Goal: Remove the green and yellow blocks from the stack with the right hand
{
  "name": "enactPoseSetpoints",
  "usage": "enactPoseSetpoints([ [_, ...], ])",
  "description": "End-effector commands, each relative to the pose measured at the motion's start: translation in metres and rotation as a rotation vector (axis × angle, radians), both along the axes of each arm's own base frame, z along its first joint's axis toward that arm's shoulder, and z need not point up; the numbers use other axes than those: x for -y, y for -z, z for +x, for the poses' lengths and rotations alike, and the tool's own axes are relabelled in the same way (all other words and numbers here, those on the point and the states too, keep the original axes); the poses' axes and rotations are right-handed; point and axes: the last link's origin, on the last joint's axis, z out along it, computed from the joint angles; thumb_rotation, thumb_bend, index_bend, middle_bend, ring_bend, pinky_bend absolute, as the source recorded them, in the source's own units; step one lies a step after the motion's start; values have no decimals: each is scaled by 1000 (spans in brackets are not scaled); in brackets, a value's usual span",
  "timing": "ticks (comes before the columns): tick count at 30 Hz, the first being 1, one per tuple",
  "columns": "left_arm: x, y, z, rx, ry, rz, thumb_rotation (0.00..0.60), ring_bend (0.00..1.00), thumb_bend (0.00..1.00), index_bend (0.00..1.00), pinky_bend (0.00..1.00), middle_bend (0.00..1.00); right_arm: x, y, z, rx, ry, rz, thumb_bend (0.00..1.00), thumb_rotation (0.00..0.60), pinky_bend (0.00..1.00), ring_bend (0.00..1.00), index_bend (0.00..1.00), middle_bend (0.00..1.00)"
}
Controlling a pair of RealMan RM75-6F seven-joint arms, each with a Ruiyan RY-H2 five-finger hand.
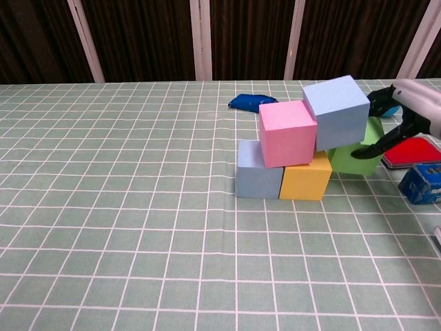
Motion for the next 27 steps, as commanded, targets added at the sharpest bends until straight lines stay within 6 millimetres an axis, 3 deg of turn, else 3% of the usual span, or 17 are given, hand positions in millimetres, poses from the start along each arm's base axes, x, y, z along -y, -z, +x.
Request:
enactPoseSetpoints([
  [1, -1, 0, 0, 0, -2, -1, 600, 0, 256, 120, 0, 0, 23, -14, 13, -97, -27, -86, 119, 600, 0, 246, 692, 476],
  [7, -3, -1, -1, 1, -9, 6, 600, 0, 256, 120, 0, 0, 62, -21, 22, -540, -90, -206, 120, 600, 0, 246, 692, 476],
  [10, -6, 0, -2, -1, -17, 5, 600, 0, 256, 120, 0, 0, 76, -20, 22, -631, -78, -215, 120, 600, 0, 247, 692, 476],
  [14, -7, 1, -2, -7, -19, -1, 600, 0, 256, 121, 0, 0, 84, -20, 25, -627, -63, -235, 119, 600, 0, 246, 692, 476],
  [20, -6, 1, -1, -4, -16, 1, 600, 0, 256, 123, 0, 0, 86, -24, 31, -466, -39, -286, 119, 600, 0, 247, 692, 476],
  [27, -5, 1, -1, -5, -15, -5, 600, 0, 256, 128, 0, 0, 91, -34, 11, -375, 14, -256, 119, 600, 0, 246, 692, 476],
])
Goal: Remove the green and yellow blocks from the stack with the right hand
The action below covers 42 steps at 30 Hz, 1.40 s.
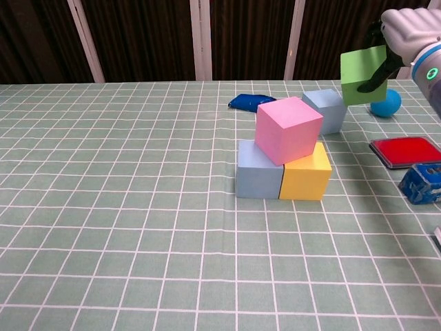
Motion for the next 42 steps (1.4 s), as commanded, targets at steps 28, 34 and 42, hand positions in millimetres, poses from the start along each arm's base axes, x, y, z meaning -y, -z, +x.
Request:
enactPoseSetpoints([
  [28, 1, 5, 4, -12, 9, -10, 600, 0, 257, 132, 0, 0, -10, -39, -98, -20, 119, 104, 119, 600, 0, 217, 636, 372],
  [34, 1, 3, 3, -7, 8, -7, 600, 0, 256, 133, 0, 0, -11, -30, -97, -4, 116, 137, 119, 600, 0, 156, 455, 253],
  [42, 1, 1, 2, 0, 6, -4, 600, 0, 256, 134, 0, 0, -12, -36, -97, -19, 167, 165, 117, 600, 0, 0, 66, 0],
])
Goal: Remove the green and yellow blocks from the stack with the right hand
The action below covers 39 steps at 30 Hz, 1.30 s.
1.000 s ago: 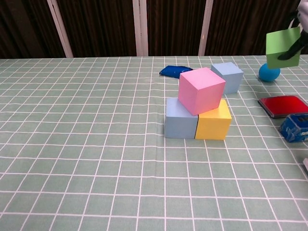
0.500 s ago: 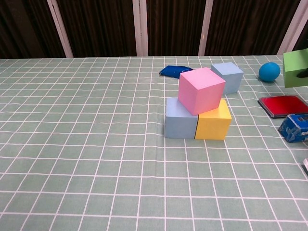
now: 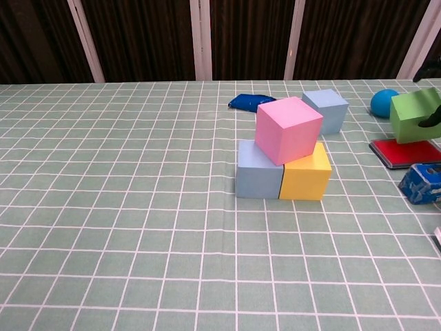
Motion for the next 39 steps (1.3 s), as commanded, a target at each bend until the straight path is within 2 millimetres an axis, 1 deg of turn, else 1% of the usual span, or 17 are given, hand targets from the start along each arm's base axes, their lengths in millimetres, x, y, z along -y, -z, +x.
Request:
enactPoseSetpoints([
  [1, 0, 0, 0, 2, 0, 1, 600, 0, 257, 134, 0, 0, -1, -9, 5, 2, 1, 14, 118, 600, 0, 0, 44, 0],
  [5, 0, 0, 0, 1, -1, -3, 600, 0, 256, 136, 0, 0, -8, -26, 19, 40, -16, 53, 117, 600, 0, 0, 1, 0],
  [9, 0, 1, 0, 2, 2, -6, 600, 0, 257, 138, 0, 0, -27, -46, 37, 146, -3, 121, 118, 600, 0, 0, 0, 0],
  [11, 1, 0, 0, 4, 3, -5, 600, 0, 256, 138, 0, 0, -43, -56, 45, 218, 8, 169, 117, 600, 0, 0, 0, 0],
  [14, 1, -1, 0, 11, 1, -5, 600, 0, 257, 138, 0, 0, -69, -67, 48, 255, 16, 245, 116, 600, 0, 0, 0, 0],
  [18, 2, -1, -1, 15, 2, -9, 600, 0, 256, 138, 0, 0, -101, -68, 46, 337, 24, 308, 117, 600, 0, 0, 0, 0],
  [22, 2, -1, 0, 15, 7, -12, 600, 0, 256, 138, 0, 0, -125, -60, 41, 411, 38, 359, 117, 600, 0, 0, 0, 0],
  [24, 3, -1, 0, 16, 6, -12, 600, 0, 256, 138, 0, 0, -133, -53, 39, 429, 34, 376, 117, 600, 0, 0, 0, 0],
  [28, 2, 0, 0, 13, 5, -14, 600, 0, 256, 138, 0, 0, -146, -33, 39, 481, 19, 391, 117, 600, 0, 0, 0, 0],
  [34, 2, 0, 0, 12, 2, -14, 600, 0, 256, 139, 0, 0, -149, 0, 48, 518, 7, 431, 117, 600, 0, 0, 0, 0],
  [39, 2, -1, -1, 15, -5, -11, 600, 0, 256, 139, 0, 0, -148, 21, 60, 548, 6, 448, 117, 600, 0, 0, 0, 0],
])
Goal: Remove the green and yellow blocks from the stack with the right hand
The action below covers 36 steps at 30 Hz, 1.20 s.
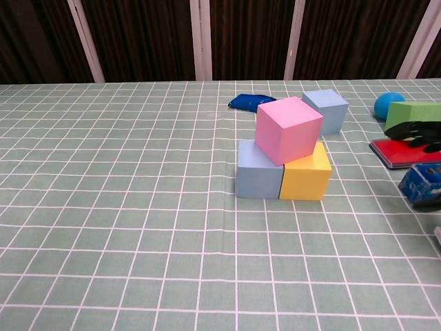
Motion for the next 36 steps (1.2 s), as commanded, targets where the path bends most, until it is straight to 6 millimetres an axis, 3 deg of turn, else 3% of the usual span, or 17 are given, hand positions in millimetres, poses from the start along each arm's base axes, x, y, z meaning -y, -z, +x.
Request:
enactPoseSetpoints([
  [1, -1, 0, 0, 1, -1, -2, 600, 0, 256, 139, 0, 0, 2, 13, 9, 19, 2, 4, 117, 600, 0, 0, 0, 0],
  [7, -1, 0, 0, 2, -1, -5, 600, 0, 256, 139, 0, 0, 10, 31, 23, 34, 8, -17, 117, 600, 0, 0, 0, 0],
  [19, -2, -4, -3, 15, -7, 5, 600, 0, 256, 139, 0, 0, 27, 46, 38, -7, 27, -76, 117, 600, 0, 0, 0, 1],
  [36, -3, -9, -5, 28, -9, 19, 600, 0, 256, 140, 0, 0, 57, 76, 54, 26, 111, -144, 117, 600, 0, 19, 41, 93],
])
